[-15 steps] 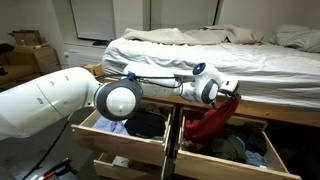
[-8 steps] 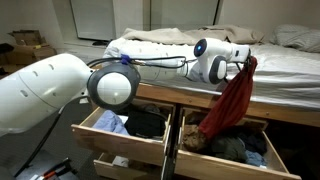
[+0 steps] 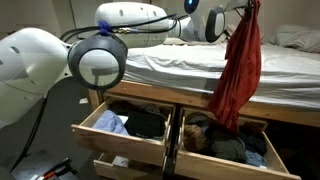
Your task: Pick up the orange piece of clothing from the top right drawer and set it on the bed
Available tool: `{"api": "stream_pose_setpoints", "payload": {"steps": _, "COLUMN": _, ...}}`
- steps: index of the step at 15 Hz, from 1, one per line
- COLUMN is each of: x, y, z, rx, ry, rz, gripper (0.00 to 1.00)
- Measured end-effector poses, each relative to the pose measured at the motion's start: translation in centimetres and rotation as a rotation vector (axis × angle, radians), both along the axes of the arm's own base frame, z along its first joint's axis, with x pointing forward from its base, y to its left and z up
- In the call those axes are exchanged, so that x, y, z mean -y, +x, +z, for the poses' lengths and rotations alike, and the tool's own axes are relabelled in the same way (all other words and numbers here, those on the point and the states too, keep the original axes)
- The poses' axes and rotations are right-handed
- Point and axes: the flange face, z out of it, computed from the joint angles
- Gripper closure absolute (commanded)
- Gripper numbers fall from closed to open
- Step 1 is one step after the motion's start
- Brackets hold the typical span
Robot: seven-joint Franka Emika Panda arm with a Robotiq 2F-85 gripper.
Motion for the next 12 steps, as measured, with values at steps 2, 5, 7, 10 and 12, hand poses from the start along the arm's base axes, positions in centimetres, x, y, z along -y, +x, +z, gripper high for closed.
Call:
{"api": "stream_pose_setpoints", "payload": {"steps": 2, "x": -2.8, "y": -1.3, "z": 4.8, "rx": 0.068, "ry": -0.052, "rz": 0.043, "gripper": 1.00}}
{"api": "stream_pose_setpoints", "payload": {"steps": 5, "x": -8.1, "y": -3.5, "z": 11.7, "rx": 0.156, "ry": -0.134, "rz": 0.117, "gripper": 1.00}}
{"api": "stream_pose_setpoints", "payload": {"steps": 7, "x": -12.9, "y": -5.0, "z": 16.0, "rx": 0.212, "ry": -0.194, "rz": 0.186, "gripper": 1.00}}
{"api": "stream_pose_setpoints", "payload": {"steps": 10, "x": -22.3, "y": -6.6, "z": 20.4, "rx": 0.255, "ry": -0.272, "rz": 0.339, "gripper": 1.00}}
{"api": "stream_pose_setpoints", "payload": {"steps": 12, "x": -28.1, "y": -7.1, "z": 21.3, "rx": 0.254, "ry": -0.240, "rz": 0.465, "gripper": 1.00}}
